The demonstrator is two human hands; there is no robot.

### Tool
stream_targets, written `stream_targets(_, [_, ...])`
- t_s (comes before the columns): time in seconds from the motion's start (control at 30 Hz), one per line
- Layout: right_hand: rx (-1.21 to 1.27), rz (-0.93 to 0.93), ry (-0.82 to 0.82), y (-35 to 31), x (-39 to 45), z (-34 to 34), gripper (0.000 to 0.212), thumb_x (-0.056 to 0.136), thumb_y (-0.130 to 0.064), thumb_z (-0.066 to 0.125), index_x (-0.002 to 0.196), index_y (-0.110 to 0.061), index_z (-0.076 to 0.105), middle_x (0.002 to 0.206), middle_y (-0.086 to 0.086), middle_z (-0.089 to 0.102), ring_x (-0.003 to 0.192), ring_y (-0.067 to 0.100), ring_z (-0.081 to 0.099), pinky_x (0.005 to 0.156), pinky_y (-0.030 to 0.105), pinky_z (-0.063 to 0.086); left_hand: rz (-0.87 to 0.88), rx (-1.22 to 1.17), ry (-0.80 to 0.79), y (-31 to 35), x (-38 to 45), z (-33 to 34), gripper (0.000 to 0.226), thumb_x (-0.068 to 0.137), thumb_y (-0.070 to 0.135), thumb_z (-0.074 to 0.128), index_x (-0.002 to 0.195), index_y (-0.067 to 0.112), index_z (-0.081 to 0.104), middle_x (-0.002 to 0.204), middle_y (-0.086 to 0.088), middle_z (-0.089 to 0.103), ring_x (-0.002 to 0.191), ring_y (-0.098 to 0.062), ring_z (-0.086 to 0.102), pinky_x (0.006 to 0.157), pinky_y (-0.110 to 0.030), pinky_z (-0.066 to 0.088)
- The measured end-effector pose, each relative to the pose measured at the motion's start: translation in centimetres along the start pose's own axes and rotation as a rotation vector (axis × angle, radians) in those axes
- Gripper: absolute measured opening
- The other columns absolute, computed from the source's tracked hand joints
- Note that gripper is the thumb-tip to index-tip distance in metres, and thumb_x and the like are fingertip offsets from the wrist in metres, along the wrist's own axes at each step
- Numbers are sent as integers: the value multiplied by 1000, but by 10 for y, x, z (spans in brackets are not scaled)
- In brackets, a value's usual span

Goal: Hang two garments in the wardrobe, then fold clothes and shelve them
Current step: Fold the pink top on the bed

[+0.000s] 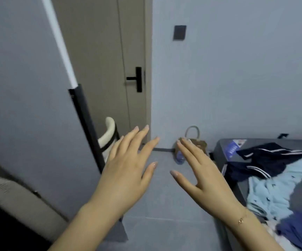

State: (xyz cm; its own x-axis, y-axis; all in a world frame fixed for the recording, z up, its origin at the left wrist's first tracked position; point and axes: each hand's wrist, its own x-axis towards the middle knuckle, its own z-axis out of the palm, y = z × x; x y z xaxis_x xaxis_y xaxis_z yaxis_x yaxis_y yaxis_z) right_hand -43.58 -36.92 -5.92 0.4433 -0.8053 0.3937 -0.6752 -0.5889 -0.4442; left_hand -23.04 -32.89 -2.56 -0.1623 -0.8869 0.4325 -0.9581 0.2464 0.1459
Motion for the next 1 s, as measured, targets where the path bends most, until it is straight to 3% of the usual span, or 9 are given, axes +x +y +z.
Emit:
stream_targets(0.13, [-215, 182, -2, 87, -64, -50, 68, 97, -55, 40, 154, -22, 23, 161, -7, 19, 149, 9, 14, 119, 41, 24, 179, -99, -106, 96, 49, 71, 56, 98, 41, 46, 151, 34, 28, 161, 5, 15, 148, -15, 12, 116, -29, 2])
stream_targets(0.2, [-247, 281, 14, 130, -97, -75, 67, 96, -55, 36, 154, -23, 23, 161, -7, 19, 148, 9, 15, 120, 39, 22, 252, -142, -154, 146, 67, 105, 57, 98, 41, 46, 151, 33, 27, 161, 4, 16, 148, -16, 15, 117, -32, 6])
stream_targets(0.37, [-296, 505, 54, 227, -182, -120, 66, 97, -48, 49, 154, -28, 20, 161, -11, 13, 148, 7, 13, 121, 31, 13, 404, -225, -233, 262, 98, 178, 57, 92, 33, 61, 145, 24, 43, 155, -3, 33, 142, -23, 33, 114, -41, 27])
stream_targets(0.5, [-301, 675, 42, 286, -242, -145, 65, 99, -51, 42, 154, -30, 16, 161, -14, 5, 148, 3, 5, 120, 25, 6, 496, -290, -343, 340, 115, 229, 58, 93, 33, 61, 147, 26, 40, 158, -1, 27, 145, -21, 28, 115, -37, 21])
stream_targets(0.6, [-308, 798, 50, 320, -276, -157, 63, 99, -50, 40, 154, -30, 15, 161, -13, 7, 148, 4, 7, 119, 23, 2, 580, -330, -417, 387, 128, 266, 57, 95, 33, 57, 148, 29, 36, 159, 3, 22, 146, -17, 23, 116, -34, 16])
stream_targets(0.73, [-282, 950, 48, 369, -306, -163, 63, 100, -47, 40, 154, -30, 12, 161, -14, 3, 148, 3, 5, 122, 28, 6, 658, -393, -497, 436, 152, 324, 53, 94, 30, 58, 145, 24, 42, 157, -1, 27, 143, -20, 30, 114, -35, 23])
stream_targets(0.8, [-264, 1017, 57, 397, -314, -163, 63, 100, -47, 40, 154, -30, 11, 160, -14, 5, 148, 3, 5, 122, 31, 11, 700, -404, -566, 456, 165, 362, 54, 98, 36, 49, 149, 28, 32, 161, 2, 15, 146, -16, 20, 117, -33, 16])
stream_targets(0.9, [-272, 1108, 27, 449, -322, -158, 63, 100, -51, 34, 153, -33, 6, 160, -16, 2, 147, 1, 3, 121, 25, 6, 721, -437, -667, 483, 190, 428, 54, 101, 42, 39, 152, 34, 20, 162, 8, 4, 148, -10, 8, 118, -31, 14])
stream_targets(1.0, [-256, 1230, 11, 510, -321, -150, 61, 100, -50, 37, 154, -32, 15, 160, -16, 5, 147, 2, 9, 116, 15, 0, 708, -509, -829, 507, 223, 499, 52, 100, 40, 42, 150, 33, 27, 160, 9, 12, 146, -10, 14, 118, -31, 17])
